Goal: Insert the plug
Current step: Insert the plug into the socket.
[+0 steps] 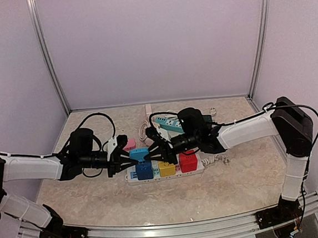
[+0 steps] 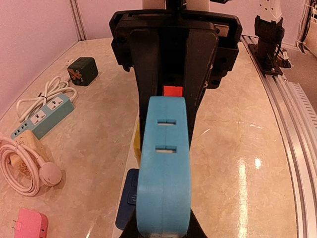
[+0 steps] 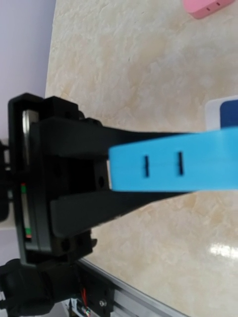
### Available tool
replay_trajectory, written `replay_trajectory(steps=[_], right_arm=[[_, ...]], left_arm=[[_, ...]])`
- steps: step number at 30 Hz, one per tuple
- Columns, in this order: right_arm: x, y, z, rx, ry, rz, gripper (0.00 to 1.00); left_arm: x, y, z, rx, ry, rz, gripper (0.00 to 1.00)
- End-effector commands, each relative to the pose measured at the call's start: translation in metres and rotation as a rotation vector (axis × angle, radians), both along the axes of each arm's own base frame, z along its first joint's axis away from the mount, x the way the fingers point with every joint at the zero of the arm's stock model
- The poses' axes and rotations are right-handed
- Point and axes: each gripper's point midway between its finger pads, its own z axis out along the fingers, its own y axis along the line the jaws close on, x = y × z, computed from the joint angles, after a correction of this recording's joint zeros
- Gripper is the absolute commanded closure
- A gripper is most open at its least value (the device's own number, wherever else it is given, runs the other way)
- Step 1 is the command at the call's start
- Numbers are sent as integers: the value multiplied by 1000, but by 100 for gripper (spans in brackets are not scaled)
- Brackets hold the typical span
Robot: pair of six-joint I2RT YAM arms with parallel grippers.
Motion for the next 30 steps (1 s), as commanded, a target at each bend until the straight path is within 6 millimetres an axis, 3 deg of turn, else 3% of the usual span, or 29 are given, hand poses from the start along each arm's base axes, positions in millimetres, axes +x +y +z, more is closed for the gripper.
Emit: replay_trajectory(steps=[1, 11, 30], right_arm=[[13, -4, -13, -76, 16, -64, 100], [22, -1, -33, -124, 6, -80, 100], [20, -2, -35, -131, 6, -78, 100]], left_arm=[[5, -3, 3, -7, -48, -13, 100], [18, -7, -15, 20, -54, 1, 100], [17, -10, -23, 28, -30, -21, 100]])
